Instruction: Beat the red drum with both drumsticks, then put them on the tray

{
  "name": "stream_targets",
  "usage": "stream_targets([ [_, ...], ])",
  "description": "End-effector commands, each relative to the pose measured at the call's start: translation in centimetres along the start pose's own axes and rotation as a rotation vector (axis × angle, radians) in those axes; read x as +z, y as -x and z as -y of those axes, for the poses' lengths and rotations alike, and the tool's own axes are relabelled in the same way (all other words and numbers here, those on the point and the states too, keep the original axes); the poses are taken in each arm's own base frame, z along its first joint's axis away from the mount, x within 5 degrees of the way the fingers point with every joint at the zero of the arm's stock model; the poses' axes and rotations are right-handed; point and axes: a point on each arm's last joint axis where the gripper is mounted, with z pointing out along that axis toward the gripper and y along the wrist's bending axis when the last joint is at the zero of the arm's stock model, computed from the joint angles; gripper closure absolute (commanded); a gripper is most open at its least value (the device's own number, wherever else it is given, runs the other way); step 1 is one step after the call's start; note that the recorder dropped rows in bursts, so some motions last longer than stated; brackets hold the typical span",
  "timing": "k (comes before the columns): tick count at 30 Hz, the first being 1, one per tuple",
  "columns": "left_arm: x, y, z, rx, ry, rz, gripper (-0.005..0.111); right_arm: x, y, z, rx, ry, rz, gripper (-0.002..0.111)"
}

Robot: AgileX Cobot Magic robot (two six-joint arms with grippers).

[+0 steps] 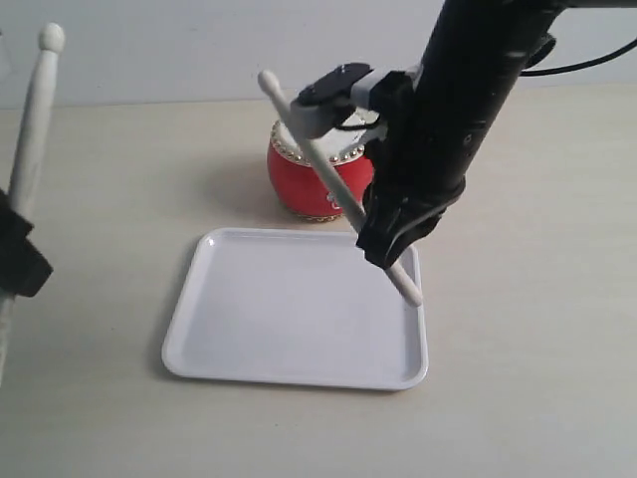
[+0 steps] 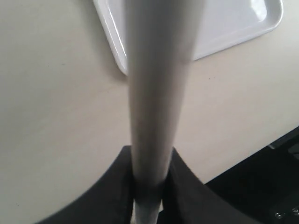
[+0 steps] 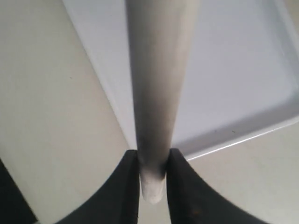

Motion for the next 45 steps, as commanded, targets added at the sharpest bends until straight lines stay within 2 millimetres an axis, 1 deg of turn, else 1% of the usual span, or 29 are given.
stream_targets([
  [1, -2.5, -3.2, 0.8, -0.026, -0.011, 0.123, 0.107, 2.2, 1.1, -0.3, -0.156, -0.116, -0.075, 0.108],
  [4, -4.1, -5.0, 1.5, -0.016, -0.03, 0.198, 0.107, 3.8, 1.7, -0.6, -0.257, -0.198, -0.132, 0.108],
  [6, -4.9, -6.1, 1.8, -0.005, -0.037, 0.232, 0.107, 4.5, 2.3, -0.9, -0.307, -0.234, -0.136, 0.108],
  [11, -6.2, -7.5, 2.2, 0.012, -0.036, 0.305, 0.107, 5.3, 3.5, -2.0, -0.351, -0.259, -0.079, 0.108],
  [13, -6.5, -7.8, 2.3, -0.003, -0.039, 0.321, 0.107, 5.4, 3.8, -2.0, -0.354, -0.261, -0.073, 0.108],
  [17, -6.7, -8.0, 2.4, -0.002, -0.046, 0.334, 0.107, 6.3, 4.5, -1.0, -0.399, -0.318, -0.083, 0.108],
  [21, -6.7, -8.0, 2.4, -0.001, -0.046, 0.335, 0.107, 6.6, 5.2, -0.1, -0.453, -0.39, -0.104, 0.108],
  [24, -6.7, -8.0, 2.4, 0.001, -0.046, 0.335, 0.107, 6.5, 5.5, 0.1, -0.442, -0.409, -0.106, 0.108],
  [30, -6.7, -8.0, 2.4, 0.03, -0.039, 0.335, 0.107, 8.2, 5.2, 0.5, -0.423, -0.39, -0.164, 0.108],
  [33, -6.7, -8.0, 2.4, 0.037, -0.038, 0.335, 0.107, 8.8, 5.2, 1.1, -0.446, -0.425, -0.191, 0.108],
  [38, -6.7, -8.0, 2.4, 0.037, -0.038, 0.335, 0.107, 9.3, 5.5, 1.7, -0.428, -0.487, -0.18, 0.108],
  [45, -6.7, -8.0, 2.4, 0.039, -0.037, 0.335, 0.107, 11.0, 5.2, 2.1, -0.431, -0.469, -0.224, 0.108],
])
